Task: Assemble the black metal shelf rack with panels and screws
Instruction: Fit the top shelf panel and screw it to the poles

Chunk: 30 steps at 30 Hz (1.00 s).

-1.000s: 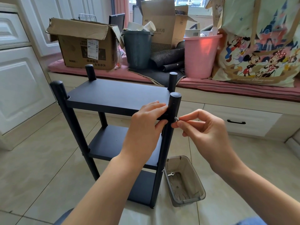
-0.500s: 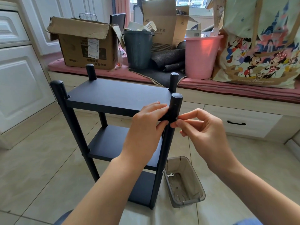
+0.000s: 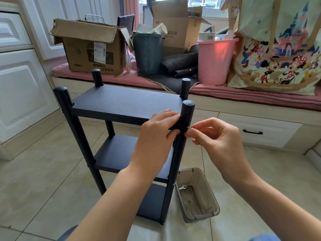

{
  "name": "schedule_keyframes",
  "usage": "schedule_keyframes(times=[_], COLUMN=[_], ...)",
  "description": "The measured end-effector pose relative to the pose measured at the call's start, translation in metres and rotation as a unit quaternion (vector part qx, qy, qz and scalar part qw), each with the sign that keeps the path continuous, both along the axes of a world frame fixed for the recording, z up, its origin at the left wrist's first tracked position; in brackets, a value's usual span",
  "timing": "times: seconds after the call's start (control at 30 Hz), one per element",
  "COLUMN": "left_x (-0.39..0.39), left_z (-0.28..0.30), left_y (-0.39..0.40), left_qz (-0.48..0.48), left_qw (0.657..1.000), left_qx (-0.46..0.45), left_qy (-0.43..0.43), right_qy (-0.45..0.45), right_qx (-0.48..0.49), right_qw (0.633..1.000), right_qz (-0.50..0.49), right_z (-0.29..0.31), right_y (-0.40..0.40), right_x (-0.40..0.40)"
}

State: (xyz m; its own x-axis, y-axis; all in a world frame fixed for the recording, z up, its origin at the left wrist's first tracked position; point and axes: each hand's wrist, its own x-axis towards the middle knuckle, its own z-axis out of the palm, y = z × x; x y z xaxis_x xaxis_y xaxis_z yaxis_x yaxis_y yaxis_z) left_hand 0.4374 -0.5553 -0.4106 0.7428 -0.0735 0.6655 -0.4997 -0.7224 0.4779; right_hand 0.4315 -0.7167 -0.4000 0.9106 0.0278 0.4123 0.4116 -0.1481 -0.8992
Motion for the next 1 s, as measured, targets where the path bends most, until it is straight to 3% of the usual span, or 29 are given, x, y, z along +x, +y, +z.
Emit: schedule_keyframes(times=[1.0], left_x=[0.0006], left_z=[-0.0006], left_y=[0.0011], left_qz=[0.012], left_qw=[1.000], left_qx=[0.005], left_qy=[0.011], right_qy=[-0.021], right_qx=[-0.053], right_qw=[0.997], right_qz=[-0.049], right_z=[-0.0009], right_y=[-0.0011], right_x=[0.0059])
